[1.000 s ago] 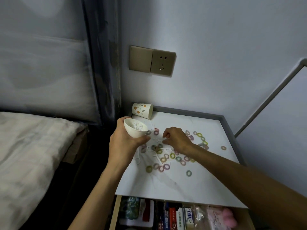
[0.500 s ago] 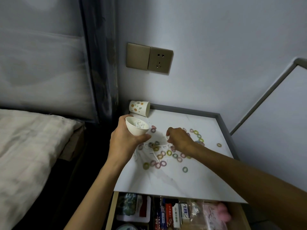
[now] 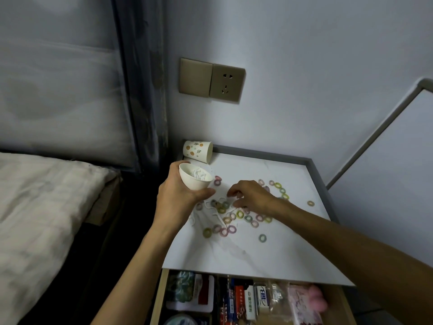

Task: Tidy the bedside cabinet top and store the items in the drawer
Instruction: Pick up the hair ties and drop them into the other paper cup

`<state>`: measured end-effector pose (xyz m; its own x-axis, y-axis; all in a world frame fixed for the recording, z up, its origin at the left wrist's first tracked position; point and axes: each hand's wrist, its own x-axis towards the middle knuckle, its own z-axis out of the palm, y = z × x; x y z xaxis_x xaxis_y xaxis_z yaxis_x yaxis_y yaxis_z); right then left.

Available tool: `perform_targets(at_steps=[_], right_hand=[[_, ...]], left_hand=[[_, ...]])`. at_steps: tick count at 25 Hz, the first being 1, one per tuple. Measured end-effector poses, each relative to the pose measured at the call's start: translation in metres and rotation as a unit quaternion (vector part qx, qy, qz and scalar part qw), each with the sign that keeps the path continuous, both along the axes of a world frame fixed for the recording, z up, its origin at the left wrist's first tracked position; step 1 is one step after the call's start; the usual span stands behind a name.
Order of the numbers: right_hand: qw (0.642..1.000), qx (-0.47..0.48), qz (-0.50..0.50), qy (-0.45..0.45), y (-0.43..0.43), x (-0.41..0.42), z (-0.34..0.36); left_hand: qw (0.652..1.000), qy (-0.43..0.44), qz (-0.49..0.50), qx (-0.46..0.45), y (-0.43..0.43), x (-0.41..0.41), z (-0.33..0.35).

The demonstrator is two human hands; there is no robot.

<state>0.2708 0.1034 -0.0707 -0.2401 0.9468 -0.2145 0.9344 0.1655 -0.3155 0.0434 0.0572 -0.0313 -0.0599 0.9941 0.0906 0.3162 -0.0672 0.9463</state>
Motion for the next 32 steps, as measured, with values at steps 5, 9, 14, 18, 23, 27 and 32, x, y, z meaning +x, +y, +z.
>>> perform_targets(at_steps=[5, 9, 14, 18, 23, 27, 32], right_hand=[[1.0, 0.017, 0.008, 0.006, -0.005, -0.001, -0.001], [0.999, 0.031, -0.005, 0.019, -0.002, -0.017, -0.004], [0.998, 0.047, 0.032, -0.013, -0.001, -0.028, -0.004], [0.999, 0.03, 0.004, -0.026, 0.002, -0.025, -0.004], [0.999, 0.001, -0.032, -0.015, 0.008, -0.019, -0.002], [1.0, 0.01, -0.008, -0.026, 0.01, -0.021, 0.0], [0.997, -0.029, 0.026, -0.062, 0.01, -0.019, 0.011]], left_hand=[[1.0, -0.001, -0.004, -0.006, 0.0, 0.002, 0.001], [1.0, -0.006, -0.006, -0.002, 0.001, 0.003, 0.001], [1.0, -0.01, -0.002, 0.0, 0.002, 0.003, 0.001], [1.0, -0.016, 0.001, 0.0, 0.002, 0.001, 0.0], [1.0, -0.013, 0.004, -0.002, 0.003, 0.0, -0.001], [1.0, -0.015, 0.0, 0.003, 0.003, -0.001, -0.001], [1.0, -0.015, -0.002, 0.005, 0.005, -0.002, -0.002]])
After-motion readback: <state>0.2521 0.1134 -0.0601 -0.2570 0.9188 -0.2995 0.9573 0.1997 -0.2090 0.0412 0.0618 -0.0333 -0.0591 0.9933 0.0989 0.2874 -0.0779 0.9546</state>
